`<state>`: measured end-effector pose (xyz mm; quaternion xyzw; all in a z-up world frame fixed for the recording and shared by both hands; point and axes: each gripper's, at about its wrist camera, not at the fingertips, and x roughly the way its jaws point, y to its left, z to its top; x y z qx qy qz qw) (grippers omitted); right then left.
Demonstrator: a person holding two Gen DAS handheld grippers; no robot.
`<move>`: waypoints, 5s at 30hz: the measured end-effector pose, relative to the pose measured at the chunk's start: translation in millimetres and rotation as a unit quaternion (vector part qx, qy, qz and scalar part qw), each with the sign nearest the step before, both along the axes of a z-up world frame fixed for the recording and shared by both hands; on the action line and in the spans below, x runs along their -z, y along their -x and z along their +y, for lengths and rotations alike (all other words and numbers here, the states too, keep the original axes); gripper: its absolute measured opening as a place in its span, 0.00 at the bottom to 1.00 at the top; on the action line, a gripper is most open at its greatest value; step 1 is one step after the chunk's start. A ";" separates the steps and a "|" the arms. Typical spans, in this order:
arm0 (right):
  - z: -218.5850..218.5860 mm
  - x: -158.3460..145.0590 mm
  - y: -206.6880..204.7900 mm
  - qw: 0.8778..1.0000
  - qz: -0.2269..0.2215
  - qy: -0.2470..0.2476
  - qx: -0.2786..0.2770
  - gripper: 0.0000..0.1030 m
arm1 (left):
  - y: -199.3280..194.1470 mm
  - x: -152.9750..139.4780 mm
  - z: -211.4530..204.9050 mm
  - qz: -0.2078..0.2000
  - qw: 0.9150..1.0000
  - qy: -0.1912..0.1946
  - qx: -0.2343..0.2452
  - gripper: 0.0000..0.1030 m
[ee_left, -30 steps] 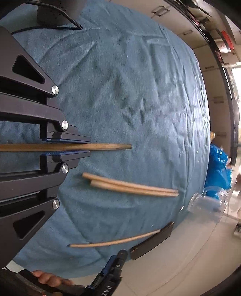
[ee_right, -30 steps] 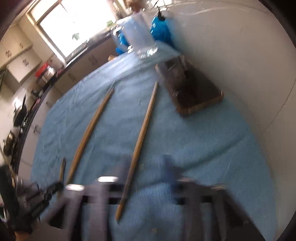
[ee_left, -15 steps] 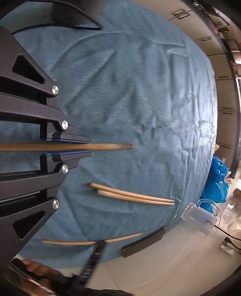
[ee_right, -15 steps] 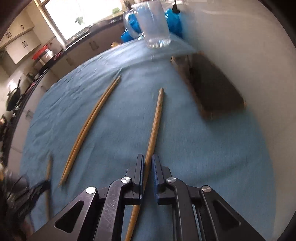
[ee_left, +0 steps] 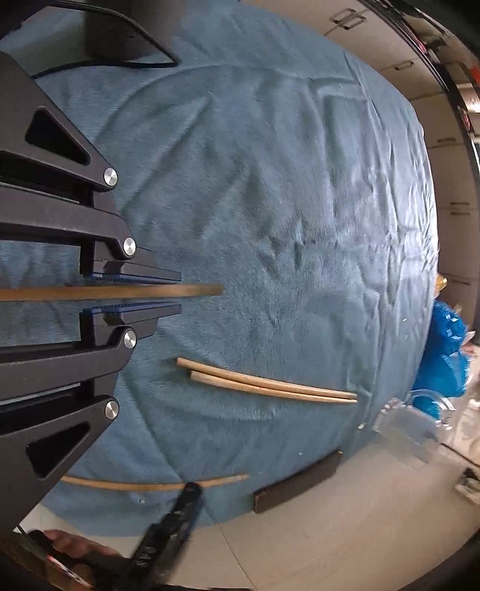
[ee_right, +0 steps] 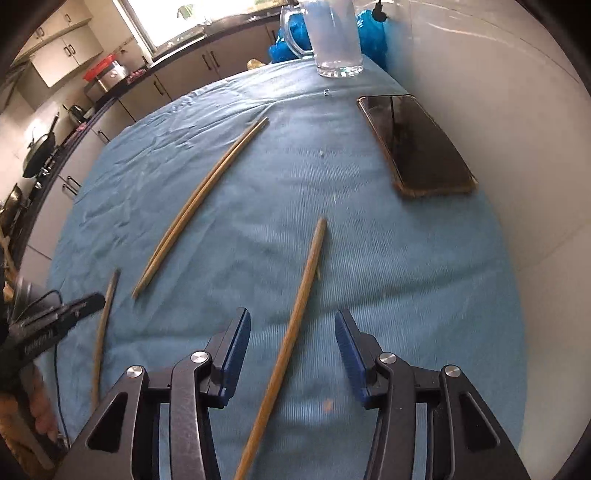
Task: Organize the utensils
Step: 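Close the left tool on a chopstick while the right tool grasps another, then lift both held chopsticks and carry them over the black holder, then open both tools to drop the chopsticks into the black holder, then move both open tools back over the last chopsticks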
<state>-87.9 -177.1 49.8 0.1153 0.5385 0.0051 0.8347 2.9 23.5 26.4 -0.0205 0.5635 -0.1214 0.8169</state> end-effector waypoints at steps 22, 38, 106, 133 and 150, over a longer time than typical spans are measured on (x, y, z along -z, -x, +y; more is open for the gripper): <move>13.4 11.3 -90.8 0.985 0.155 0.076 -0.031 0.24 | -45.3 2.3 -23.6 0.056 0.995 -0.066 0.047 0.14; 37.0 -38.9 5.4 0.998 -0.041 0.029 -0.050 0.07 | 26.6 -59.9 17.7 -0.075 0.996 0.044 0.009 0.06; 356.7 -202.3 -4.8 0.873 -0.455 -0.069 -0.162 0.07 | 114.0 -229.6 271.0 -0.435 0.861 0.071 -0.253 0.06; 312.5 -187.7 18.0 0.889 -0.429 -0.073 -0.140 0.50 | 171.3 -212.3 247.0 -0.403 0.879 0.047 -0.251 0.45; 178.8 -152.5 74.5 0.919 -0.386 -0.082 -0.004 0.68 | 203.0 -185.3 139.1 -0.352 0.920 -0.035 -0.169 0.65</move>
